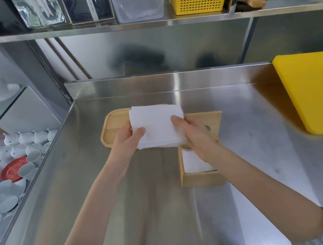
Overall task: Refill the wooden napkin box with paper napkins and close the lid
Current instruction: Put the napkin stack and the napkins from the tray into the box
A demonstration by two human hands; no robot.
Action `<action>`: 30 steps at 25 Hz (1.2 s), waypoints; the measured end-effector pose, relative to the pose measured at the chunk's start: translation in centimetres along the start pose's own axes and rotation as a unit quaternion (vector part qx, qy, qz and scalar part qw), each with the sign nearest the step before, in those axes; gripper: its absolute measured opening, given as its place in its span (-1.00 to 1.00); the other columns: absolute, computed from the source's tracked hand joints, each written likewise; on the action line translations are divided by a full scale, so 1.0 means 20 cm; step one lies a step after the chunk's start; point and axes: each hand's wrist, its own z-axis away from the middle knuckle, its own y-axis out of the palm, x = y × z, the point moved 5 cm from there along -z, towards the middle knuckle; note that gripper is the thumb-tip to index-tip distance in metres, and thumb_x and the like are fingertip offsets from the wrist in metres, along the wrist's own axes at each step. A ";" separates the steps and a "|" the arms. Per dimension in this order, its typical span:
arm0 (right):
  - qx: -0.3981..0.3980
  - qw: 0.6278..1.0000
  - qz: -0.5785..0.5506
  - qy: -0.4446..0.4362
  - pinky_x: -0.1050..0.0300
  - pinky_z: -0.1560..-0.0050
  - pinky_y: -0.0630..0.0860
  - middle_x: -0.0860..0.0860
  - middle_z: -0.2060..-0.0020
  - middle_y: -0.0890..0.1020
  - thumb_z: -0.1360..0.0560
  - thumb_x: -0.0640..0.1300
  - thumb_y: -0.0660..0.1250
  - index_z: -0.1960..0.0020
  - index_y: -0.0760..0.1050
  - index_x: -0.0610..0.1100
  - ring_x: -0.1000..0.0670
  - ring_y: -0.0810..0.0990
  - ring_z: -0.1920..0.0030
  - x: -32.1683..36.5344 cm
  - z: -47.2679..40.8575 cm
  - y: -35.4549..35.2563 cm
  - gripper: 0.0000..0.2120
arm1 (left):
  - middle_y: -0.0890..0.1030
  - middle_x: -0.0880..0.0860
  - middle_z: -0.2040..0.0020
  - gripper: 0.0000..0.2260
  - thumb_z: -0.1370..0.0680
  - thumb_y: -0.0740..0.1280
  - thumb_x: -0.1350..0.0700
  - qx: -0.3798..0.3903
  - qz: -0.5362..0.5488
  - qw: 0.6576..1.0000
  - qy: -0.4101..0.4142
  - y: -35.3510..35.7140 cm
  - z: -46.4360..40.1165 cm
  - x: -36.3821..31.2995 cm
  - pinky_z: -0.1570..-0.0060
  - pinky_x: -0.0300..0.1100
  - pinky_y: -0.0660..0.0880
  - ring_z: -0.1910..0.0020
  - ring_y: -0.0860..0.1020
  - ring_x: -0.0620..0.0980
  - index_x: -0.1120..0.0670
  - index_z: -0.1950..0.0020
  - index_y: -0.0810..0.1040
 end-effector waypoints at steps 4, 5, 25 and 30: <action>-0.004 0.999 0.014 -0.037 0.11 -0.01 0.49 -0.05 0.03 0.59 -0.53 -0.13 0.28 0.01 0.51 -0.11 -0.02 0.54 0.03 0.00 0.14 -0.16 -0.92 | 0.61 -0.07 0.00 -0.71 -0.49 0.30 0.08 0.027 0.049 0.998 -0.033 0.11 0.10 0.10 0.16 -0.27 0.51 0.03 0.56 -0.08 0.04 -0.20 0.46; -0.003 0.999 0.021 -0.044 0.15 0.01 0.50 -0.04 0.04 0.59 -0.53 -0.15 0.28 -0.02 0.50 -0.11 0.00 0.55 0.05 -0.01 0.17 -0.19 -0.91 | 0.62 -0.05 -0.04 -0.62 -0.44 0.31 0.03 0.030 0.065 0.997 -0.036 0.13 0.12 0.13 0.17 -0.25 0.53 0.02 0.58 -0.09 0.05 -0.25 0.45; -0.110 0.969 0.220 -0.037 0.26 0.24 0.44 0.03 0.16 0.56 -0.50 -0.13 0.32 -0.03 0.46 -0.12 -0.01 0.52 0.10 -0.14 0.22 -0.53 -0.87 | 0.61 0.09 0.01 -0.93 -0.54 0.29 0.16 0.004 0.035 0.983 -0.177 0.39 0.05 0.36 0.12 -0.19 0.49 0.11 0.56 0.01 0.12 0.00 0.51; -0.132 0.925 0.353 -0.044 0.17 0.10 0.40 -0.04 0.10 0.57 -0.50 -0.15 0.32 -0.12 0.47 -0.24 -0.05 0.51 0.06 -0.15 0.15 -0.54 -0.76 | 0.57 0.06 0.09 -0.85 -0.51 0.30 0.13 -0.063 -0.190 0.973 -0.118 0.42 -0.02 0.36 0.08 -0.15 0.41 0.06 0.51 0.05 0.16 -0.01 0.53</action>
